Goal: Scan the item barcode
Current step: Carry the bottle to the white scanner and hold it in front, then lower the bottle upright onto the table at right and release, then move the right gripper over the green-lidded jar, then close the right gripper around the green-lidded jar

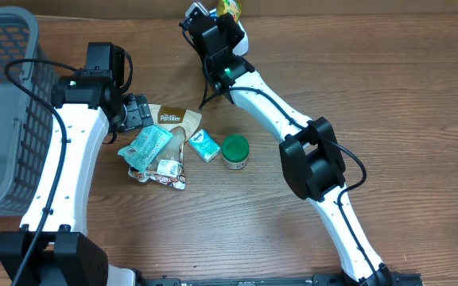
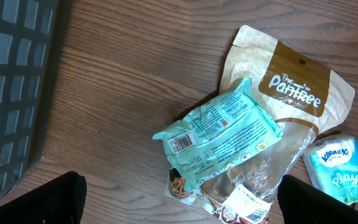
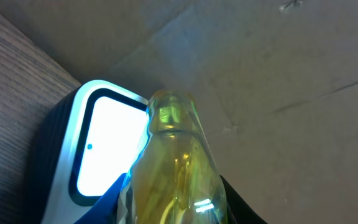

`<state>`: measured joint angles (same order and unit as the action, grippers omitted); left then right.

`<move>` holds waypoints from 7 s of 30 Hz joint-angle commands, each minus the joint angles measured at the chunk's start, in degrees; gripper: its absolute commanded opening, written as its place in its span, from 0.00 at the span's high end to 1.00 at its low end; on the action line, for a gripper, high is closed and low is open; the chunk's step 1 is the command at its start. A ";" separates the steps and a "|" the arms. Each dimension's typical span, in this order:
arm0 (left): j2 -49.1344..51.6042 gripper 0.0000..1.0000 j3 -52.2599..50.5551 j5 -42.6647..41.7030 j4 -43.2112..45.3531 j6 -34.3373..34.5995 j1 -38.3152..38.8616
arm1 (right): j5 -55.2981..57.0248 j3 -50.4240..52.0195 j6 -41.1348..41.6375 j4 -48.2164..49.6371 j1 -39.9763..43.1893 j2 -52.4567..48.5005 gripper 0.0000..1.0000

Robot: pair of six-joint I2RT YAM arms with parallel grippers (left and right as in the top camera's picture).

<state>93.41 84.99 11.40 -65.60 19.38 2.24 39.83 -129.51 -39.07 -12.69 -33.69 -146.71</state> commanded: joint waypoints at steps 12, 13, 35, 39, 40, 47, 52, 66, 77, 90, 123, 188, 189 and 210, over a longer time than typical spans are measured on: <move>0.24 0.00 0.50 0.15 -0.02 0.57 0.13 | 0.13 -0.94 -0.22 -0.66 0.33 0.63 0.82; 0.24 0.01 0.50 0.15 -0.02 0.59 0.13 | 0.15 -0.96 -0.20 -0.63 0.33 0.66 0.83; 0.24 0.00 0.50 0.15 -0.02 0.57 0.13 | -1.95 -0.98 30.21 -31.17 5.77 25.44 0.96; 0.24 0.00 0.50 0.15 -0.02 0.59 0.13 | -12.96 -0.98 36.57 -41.31 11.10 29.68 0.96; 0.24 0.00 0.50 0.15 -0.02 0.57 0.13 | -18.08 -0.98 39.54 -45.72 14.27 31.19 0.96; 0.24 0.00 0.50 0.15 -0.02 0.59 0.13 | -37.40 -0.96 44.02 -60.87 29.79 32.48 0.93; 0.24 0.00 0.50 0.15 -0.02 0.59 0.13 | -42.16 -0.94 44.04 -70.07 39.50 31.67 0.88; 0.24 0.00 0.50 0.15 -0.02 0.59 0.13 | -37.33 20.41 49.62 -71.04 45.55 31.34 0.86; 0.24 0.00 0.50 0.15 -0.02 0.57 0.13 | -33.88 32.11 52.78 -59.98 45.55 31.34 0.63; 0.24 0.00 0.50 0.15 -0.02 0.57 0.13 | -35.60 24.11 52.81 -62.75 44.92 33.88 0.14; 0.24 0.00 0.50 0.15 -0.02 0.59 0.13 | -39.10 32.44 56.00 -57.00 -2.73 36.37 0.01; 0.24 0.00 0.50 0.15 -0.02 0.57 0.13 | -36.98 47.45 71.60 -43.36 4.96 36.33 0.00; 0.24 0.00 0.50 0.15 -0.02 0.59 0.13 | -36.98 47.45 71.60 -43.43 4.96 36.33 0.00; 0.24 0.01 0.50 0.15 -0.02 0.57 0.13 | -36.74 49.37 71.84 -42.45 4.11 36.33 0.00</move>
<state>93.43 84.99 11.40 -65.60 19.38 2.24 3.16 -81.52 32.95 -55.42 -29.30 -110.78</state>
